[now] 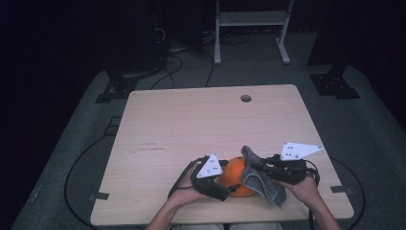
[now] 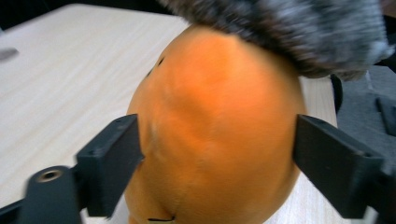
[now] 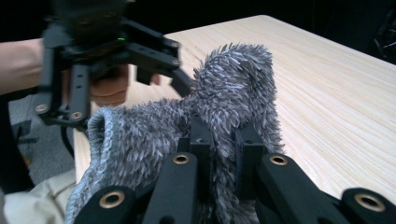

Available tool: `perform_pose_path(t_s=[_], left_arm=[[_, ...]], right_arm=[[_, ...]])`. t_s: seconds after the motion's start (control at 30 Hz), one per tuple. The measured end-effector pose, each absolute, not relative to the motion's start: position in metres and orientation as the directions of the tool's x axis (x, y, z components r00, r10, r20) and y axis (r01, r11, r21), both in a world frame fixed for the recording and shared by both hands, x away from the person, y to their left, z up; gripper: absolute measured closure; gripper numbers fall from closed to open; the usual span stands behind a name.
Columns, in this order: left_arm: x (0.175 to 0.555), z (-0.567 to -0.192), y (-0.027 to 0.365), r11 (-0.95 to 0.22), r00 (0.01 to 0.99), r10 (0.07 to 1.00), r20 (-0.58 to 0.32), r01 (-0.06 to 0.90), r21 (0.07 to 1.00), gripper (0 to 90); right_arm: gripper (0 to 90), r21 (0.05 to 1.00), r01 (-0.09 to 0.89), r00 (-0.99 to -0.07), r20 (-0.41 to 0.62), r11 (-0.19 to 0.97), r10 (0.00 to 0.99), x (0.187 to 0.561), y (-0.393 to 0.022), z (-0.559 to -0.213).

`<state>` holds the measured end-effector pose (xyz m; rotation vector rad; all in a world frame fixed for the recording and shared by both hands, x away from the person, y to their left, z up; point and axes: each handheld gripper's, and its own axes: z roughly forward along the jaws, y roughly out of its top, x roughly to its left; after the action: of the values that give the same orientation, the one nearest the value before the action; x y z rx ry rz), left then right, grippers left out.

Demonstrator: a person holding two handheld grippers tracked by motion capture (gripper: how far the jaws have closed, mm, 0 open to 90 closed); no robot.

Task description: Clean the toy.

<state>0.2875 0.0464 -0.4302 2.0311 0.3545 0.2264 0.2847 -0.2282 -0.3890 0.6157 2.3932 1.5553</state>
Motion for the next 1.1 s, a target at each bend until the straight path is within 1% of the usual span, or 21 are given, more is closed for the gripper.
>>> perform_pose_path(t_s=[0.07, 0.1, 0.13, 0.17, 0.2, 0.23, 0.3, 0.43, 0.53, 0.57, 0.6, 0.67, 0.7, 0.73, 0.8, 0.9, 0.97, 1.03, 1.1], left_arm=[[0.29, -0.435, 0.045, -0.438, 0.941, 0.338, -0.013, 0.169, 0.883, 12.1], [0.29, -0.435, 0.045, -0.438, 0.941, 0.338, -0.013, 0.169, 0.883, 13.8], [0.288, -0.437, 0.045, -0.437, 0.946, 0.323, 0.003, 0.147, 0.888, 17.4], [0.288, -0.437, 0.045, -0.437, 0.946, 0.323, 0.003, 0.147, 0.888, 21.6], [0.286, -0.437, 0.044, -0.457, 0.951, 0.309, 0.03, 0.121, 0.881, 24.3], [0.286, -0.437, 0.044, -0.457, 0.951, 0.309, 0.03, 0.121, 0.881, 26.1], [0.282, -0.436, 0.043, -0.479, 0.955, 0.292, 0.059, 0.093, 0.873, 28.4], [0.279, -0.436, 0.042, -0.491, 0.954, 0.288, 0.082, 0.074, 0.868, 30.8], [0.279, -0.436, 0.042, -0.482, 0.952, 0.294, 0.085, 0.071, 0.873, 33.1], [0.279, -0.436, 0.042, -0.482, 0.952, 0.294, 0.085, 0.071, 0.873, 33.6], [0.278, -0.436, 0.042, -0.476, 0.95, 0.299, 0.086, 0.07, 0.877, 34.0], [0.278, -0.436, 0.042, -0.475, 0.95, 0.3, 0.088, 0.069, 0.877, 34.3], [0.278, -0.436, 0.043, -0.473, 0.95, 0.301, 0.086, 0.07, 0.878, 34.5], [0.278, -0.436, 0.043, -0.465, 0.948, 0.308, 0.082, 0.074, 0.882, 34.8], [0.278, -0.435, 0.043, -0.463, 0.944, 0.315, 0.097, 0.064, 0.884, 35.6], [0.277, -0.433, 0.042, -0.45, 0.939, 0.328, 0.103, 0.06, 0.891, 37.3], [0.276, -0.428, 0.042, -0.451, 0.93, 0.345, 0.124, 0.048, 0.891, 37.5], [0.276, -0.425, 0.044, -0.464, 0.914, 0.373, 0.157, 0.038, 0.885, 38.2], [0.276, -0.422, 0.046, -0.466, 0.902, 0.395, 0.175, 0.033, 0.884, 38.3]], right_arm=[[80.6, 0.905, 0.215, -0.895, 0.032, 0.367, 0.445, 0.284, -0.226, -0.388], [80.6, 0.902, 0.218, -0.896, 0.033, 0.372, 0.443, 0.283, -0.225, -0.388], [80.6, 0.899, 0.222, -0.897, 0.037, 0.377, 0.441, 0.283, -0.224, -0.387], [80.6, 0.899, 0.222, -0.897, 0.037, 0.377, 0.441, 0.283, -0.224, -0.387], [80.6, 0.897, 0.214, -0.902, 0.029, 0.388, 0.43, 0.28, -0.219, -0.385], [80.7, 0.895, 0.202, -0.908, 0.019, 0.397, 0.418, 0.278, -0.215, -0.384], [80.7, 0.897, 0.179, -0.919, 0.006, 0.404, 0.394, 0.275, -0.207, -0.381], [80.6, 0.898, 0.169, -0.923, 0.0, 0.406, 0.385, 0.274, -0.199, -0.38], [80.6, 0.906, 0.204, -0.9, 0.024, 0.371, 0.436, 0.282, -0.209, -0.383], [80.6, 0.906, 0.204, -0.9, 0.024, 0.371, 0.436, 0.282, -0.209, -0.383], [80.6, 0.909, 0.227, -0.885, 0.042, 0.351, 0.463, 0.286, -0.219, -0.386], [80.6, 0.909, 0.236, -0.879, 0.047, 0.345, 0.475, 0.288, -0.223, -0.388], [80.6, 0.904, 0.274, -0.863, 0.081, 0.328, 0.498, 0.292, -0.235, -0.395], [80.6, 0.901, 0.298, -0.862, 0.113, 0.314, 0.495, 0.295, -0.24, -0.399], [80.6, 0.896, 0.316, -0.859, 0.129, 0.313, 0.495, 0.297, -0.246, -0.403], [80.7, 0.894, 0.315, -0.856, 0.123, 0.318, 0.502, 0.296, -0.248, -0.402], [80.7, 0.905, 0.3, -0.859, 0.119, 0.301, 0.498, 0.293, -0.25, -0.396], [80.7, 0.929, 0.264, -0.883, 0.123, 0.261, 0.453, 0.288, -0.243, -0.384], [80.7, 0.932, 0.253, -0.889, 0.118, 0.261, 0.442, 0.287, -0.238, -0.382]])
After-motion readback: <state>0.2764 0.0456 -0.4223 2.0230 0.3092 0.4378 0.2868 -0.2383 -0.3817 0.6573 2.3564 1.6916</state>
